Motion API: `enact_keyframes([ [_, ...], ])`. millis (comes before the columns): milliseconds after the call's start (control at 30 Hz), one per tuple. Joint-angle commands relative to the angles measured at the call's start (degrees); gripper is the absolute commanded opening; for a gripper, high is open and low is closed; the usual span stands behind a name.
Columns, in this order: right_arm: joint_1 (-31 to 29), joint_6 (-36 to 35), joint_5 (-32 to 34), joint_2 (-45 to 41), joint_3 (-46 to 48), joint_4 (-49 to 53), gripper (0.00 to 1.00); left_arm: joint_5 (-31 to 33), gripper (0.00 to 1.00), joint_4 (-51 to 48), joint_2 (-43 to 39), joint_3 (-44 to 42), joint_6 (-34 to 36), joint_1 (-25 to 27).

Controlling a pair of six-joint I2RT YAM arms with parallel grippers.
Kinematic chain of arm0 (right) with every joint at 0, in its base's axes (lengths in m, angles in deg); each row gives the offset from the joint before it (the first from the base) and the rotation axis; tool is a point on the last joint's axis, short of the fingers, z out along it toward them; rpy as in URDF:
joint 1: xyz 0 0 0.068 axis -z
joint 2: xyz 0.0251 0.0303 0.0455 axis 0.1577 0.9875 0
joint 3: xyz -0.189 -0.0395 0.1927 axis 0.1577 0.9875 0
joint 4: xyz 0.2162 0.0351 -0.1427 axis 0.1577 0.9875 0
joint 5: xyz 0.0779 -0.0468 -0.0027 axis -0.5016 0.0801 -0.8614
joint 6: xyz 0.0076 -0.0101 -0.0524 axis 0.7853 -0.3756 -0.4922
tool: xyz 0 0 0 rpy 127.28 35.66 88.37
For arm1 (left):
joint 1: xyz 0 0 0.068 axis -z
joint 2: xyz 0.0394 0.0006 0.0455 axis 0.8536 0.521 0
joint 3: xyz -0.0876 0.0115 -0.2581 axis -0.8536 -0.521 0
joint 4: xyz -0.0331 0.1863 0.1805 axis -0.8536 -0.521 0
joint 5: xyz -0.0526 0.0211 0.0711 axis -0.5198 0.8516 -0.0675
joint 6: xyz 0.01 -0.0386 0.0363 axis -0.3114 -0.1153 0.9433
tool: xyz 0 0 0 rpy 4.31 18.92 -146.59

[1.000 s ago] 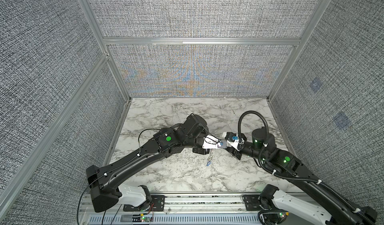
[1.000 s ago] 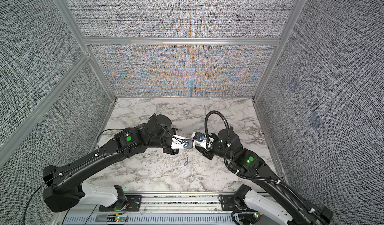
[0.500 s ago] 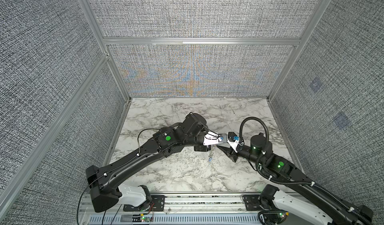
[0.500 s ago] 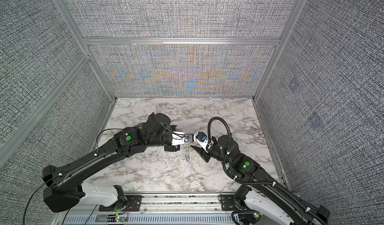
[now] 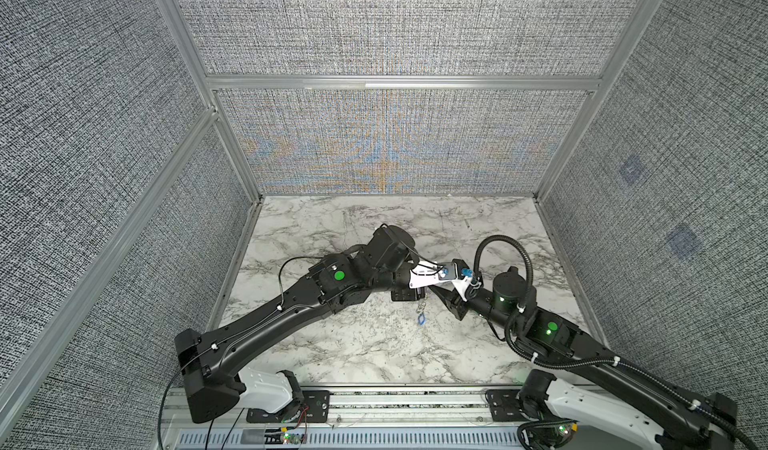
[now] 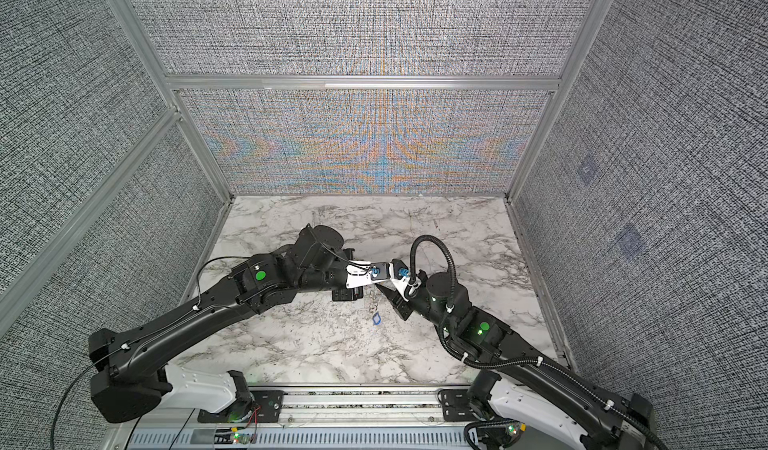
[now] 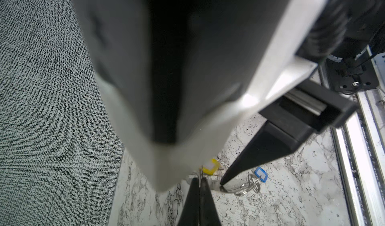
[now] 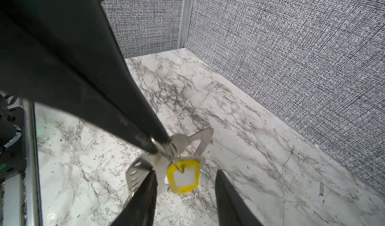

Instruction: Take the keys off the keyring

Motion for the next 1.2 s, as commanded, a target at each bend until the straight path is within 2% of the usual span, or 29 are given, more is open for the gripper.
enact_keyframes([
  [0,-0.9,0.15,2.43,0.37,-0.41,-2.68,0.45,-0.5,0.0,1.94,0.29,0.55,-1.31,-0.14],
  [367,-1.87,-1.48,5.02,1.1,-1.04,-3.17,0.31,-0.87,0.0,1.59,0.65,1.29,-2.38,-0.24],
  [600,-2.31,-2.5,5.68,1.6,-1.61,-2.81,0.27,-1.26,0.0,1.72,0.77,1.46,-2.93,-0.4],
  [900,-3.18,-3.4,7.09,2.29,-1.75,-3.02,0.16,-1.54,0.0,1.95,1.02,1.55,-3.67,-0.68],
  [1167,-3.85,-5.64,7.75,1.69,-1.94,-1.2,0.01,-7.29,0.0,5.75,-0.61,0.53,-7.67,-3.82],
])
